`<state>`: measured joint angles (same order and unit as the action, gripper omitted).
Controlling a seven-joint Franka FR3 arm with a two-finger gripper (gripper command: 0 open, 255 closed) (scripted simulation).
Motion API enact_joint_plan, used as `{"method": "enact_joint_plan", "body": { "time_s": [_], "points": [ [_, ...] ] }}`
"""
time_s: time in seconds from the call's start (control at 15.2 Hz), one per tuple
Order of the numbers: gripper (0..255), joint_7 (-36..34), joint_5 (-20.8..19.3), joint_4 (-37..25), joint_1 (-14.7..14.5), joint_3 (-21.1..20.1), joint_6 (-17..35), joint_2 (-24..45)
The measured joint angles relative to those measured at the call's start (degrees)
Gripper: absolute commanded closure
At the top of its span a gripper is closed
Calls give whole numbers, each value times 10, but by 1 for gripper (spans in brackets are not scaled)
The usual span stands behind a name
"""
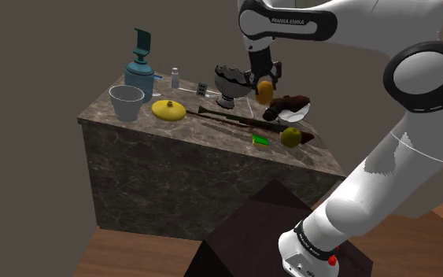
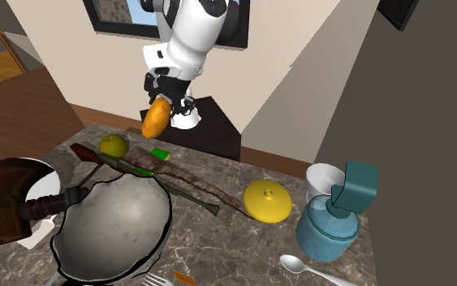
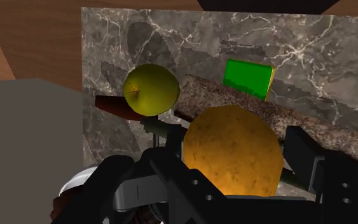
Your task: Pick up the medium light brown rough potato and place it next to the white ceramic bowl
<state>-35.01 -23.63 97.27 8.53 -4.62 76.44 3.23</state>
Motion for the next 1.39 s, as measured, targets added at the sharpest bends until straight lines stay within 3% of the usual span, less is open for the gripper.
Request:
{"method": "enact_joint_plan", "body": {
  "time_s": [0.79,1.39],
  "points": [
    [255,134,-55,102,81,83,94,-76],
    [255,236,-93,119,143,154,170,-80]
  ]
}}
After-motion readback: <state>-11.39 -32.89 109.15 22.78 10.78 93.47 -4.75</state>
